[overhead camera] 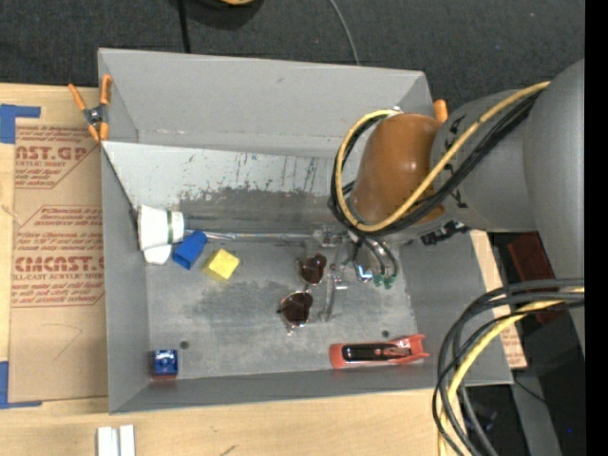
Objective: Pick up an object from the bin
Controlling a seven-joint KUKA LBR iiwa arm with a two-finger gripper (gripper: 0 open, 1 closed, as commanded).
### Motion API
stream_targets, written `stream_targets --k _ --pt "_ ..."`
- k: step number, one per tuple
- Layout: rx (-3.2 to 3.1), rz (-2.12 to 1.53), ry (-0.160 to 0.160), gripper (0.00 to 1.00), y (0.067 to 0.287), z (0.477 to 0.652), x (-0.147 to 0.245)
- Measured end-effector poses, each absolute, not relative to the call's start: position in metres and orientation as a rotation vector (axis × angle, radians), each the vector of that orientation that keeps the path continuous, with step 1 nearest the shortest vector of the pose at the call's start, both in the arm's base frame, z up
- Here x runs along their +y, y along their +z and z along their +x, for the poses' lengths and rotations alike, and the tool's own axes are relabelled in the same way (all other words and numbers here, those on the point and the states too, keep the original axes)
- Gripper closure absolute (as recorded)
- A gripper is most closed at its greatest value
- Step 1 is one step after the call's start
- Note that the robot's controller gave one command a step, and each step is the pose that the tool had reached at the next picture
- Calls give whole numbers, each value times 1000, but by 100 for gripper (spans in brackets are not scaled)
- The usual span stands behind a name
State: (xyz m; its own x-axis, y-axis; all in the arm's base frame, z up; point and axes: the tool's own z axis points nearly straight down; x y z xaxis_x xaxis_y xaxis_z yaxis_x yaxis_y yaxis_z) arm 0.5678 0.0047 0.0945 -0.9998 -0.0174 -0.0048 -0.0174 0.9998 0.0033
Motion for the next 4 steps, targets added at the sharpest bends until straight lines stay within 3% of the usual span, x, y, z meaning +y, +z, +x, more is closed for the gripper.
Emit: stream_targets --k 2,3,4 --pt "3035 -789 3 0 78 562 18" --pt "2843 -1313 2 100 70 568 33" --pt "2843 -1312 2 100 70 568 33"
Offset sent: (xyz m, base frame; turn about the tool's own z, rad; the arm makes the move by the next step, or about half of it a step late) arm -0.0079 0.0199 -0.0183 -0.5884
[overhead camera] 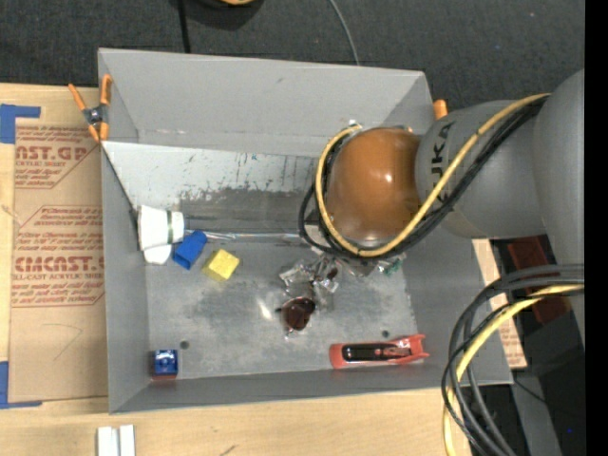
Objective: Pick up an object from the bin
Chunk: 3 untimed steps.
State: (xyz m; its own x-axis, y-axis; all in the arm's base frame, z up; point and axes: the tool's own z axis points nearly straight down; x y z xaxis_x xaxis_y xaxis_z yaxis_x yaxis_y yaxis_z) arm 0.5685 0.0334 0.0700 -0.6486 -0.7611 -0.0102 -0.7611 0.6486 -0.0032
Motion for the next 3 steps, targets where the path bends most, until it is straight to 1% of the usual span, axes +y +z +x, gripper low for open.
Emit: stream_targets --k 1,2,3 --pt "2854 -1306 9 100 110 562 25" --pt "2840 -1304 -1 100 145 556 22" --pt "2843 -1309 4 100 143 552 22"
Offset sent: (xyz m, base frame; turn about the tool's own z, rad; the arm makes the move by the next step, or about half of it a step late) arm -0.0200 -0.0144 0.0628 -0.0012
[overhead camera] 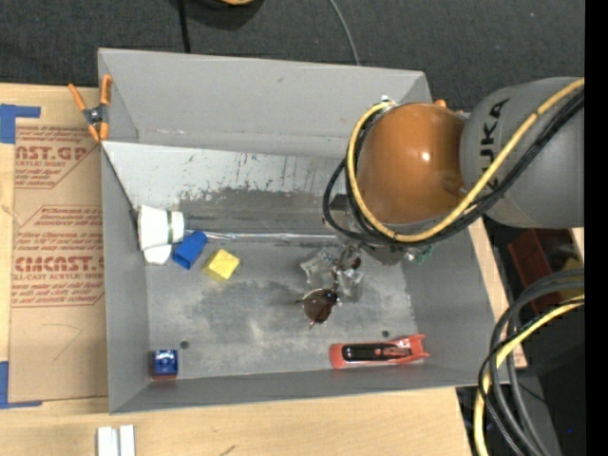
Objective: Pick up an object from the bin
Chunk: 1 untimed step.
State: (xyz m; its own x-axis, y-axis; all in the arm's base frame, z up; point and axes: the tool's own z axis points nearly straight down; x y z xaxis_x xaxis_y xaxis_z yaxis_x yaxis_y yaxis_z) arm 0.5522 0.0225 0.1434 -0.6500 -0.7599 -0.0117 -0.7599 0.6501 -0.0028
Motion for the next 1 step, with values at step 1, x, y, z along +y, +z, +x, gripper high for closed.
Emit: stream_targets --k 1 --pt "2846 -1279 0 100 155 563 4"
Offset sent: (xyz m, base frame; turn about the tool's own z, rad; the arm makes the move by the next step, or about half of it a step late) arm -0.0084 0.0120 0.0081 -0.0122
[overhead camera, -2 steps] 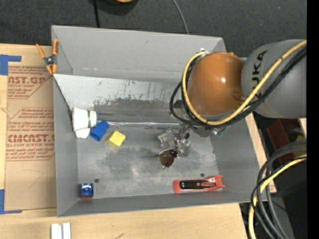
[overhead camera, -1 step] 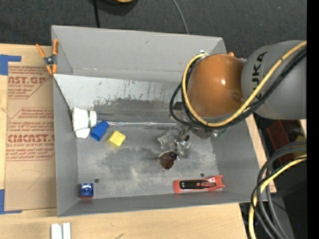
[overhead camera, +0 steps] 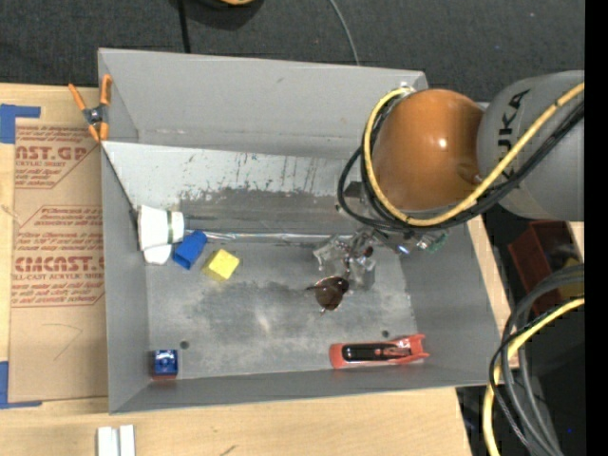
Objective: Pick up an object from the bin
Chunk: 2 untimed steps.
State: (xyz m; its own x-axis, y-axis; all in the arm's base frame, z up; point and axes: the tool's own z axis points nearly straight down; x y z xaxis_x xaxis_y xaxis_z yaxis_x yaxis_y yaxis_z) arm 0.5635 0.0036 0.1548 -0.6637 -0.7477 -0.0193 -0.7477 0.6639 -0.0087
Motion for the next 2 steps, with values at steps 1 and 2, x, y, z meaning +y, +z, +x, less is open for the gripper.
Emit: stream_targets --k 1,2 --pt "2846 -1297 3 100 151 553 15" --pt "2824 -1344 8 100 189 540 16"
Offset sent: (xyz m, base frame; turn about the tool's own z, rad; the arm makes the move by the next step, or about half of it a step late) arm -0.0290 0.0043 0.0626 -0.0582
